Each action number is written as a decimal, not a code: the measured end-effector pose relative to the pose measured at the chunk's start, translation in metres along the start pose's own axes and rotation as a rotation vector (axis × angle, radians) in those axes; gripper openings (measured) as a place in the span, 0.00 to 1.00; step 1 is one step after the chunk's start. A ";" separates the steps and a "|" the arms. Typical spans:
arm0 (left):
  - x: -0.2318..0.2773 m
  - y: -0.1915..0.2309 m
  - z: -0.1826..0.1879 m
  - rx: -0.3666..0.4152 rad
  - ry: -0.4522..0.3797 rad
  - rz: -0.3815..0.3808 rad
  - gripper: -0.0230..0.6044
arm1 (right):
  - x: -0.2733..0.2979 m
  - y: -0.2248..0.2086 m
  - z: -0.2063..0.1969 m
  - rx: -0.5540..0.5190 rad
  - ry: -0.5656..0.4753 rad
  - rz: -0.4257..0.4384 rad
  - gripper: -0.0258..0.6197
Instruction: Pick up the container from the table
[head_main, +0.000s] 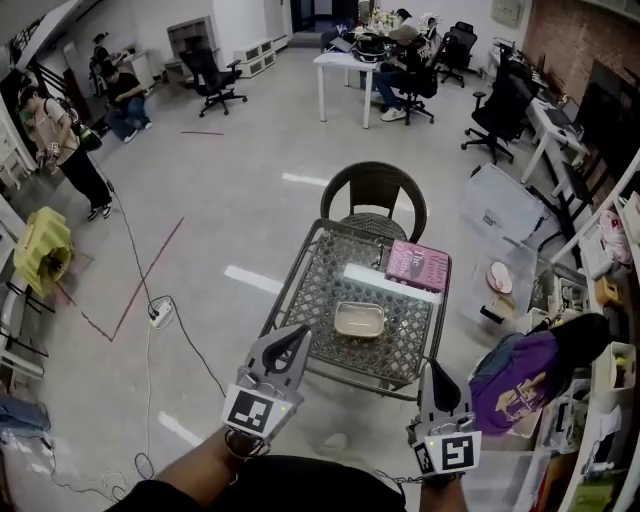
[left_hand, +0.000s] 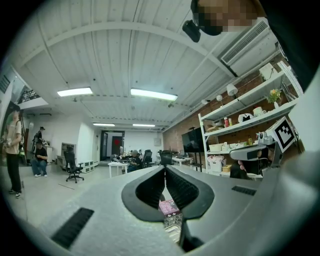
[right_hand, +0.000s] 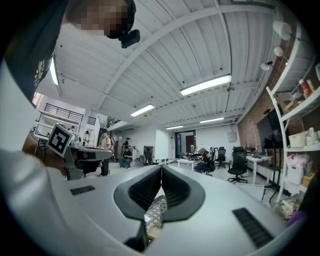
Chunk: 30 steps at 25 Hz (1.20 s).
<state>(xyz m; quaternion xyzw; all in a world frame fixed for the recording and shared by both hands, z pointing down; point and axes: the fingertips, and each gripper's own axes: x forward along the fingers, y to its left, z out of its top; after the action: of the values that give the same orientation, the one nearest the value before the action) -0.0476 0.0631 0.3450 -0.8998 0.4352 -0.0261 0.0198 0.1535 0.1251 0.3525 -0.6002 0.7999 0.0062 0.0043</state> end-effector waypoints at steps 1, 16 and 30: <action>0.001 -0.001 0.001 0.001 0.000 0.003 0.06 | 0.000 -0.002 0.000 0.001 -0.005 -0.002 0.06; 0.019 -0.002 0.009 0.011 -0.016 -0.013 0.06 | 0.006 -0.018 0.004 0.015 -0.022 -0.030 0.06; 0.045 0.030 -0.002 -0.023 -0.001 -0.036 0.06 | 0.045 -0.016 0.004 0.008 -0.006 -0.051 0.06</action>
<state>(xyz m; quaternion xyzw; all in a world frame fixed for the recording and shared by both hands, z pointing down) -0.0436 0.0093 0.3466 -0.9075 0.4194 -0.0212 0.0091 0.1558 0.0774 0.3483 -0.6202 0.7844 0.0047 0.0094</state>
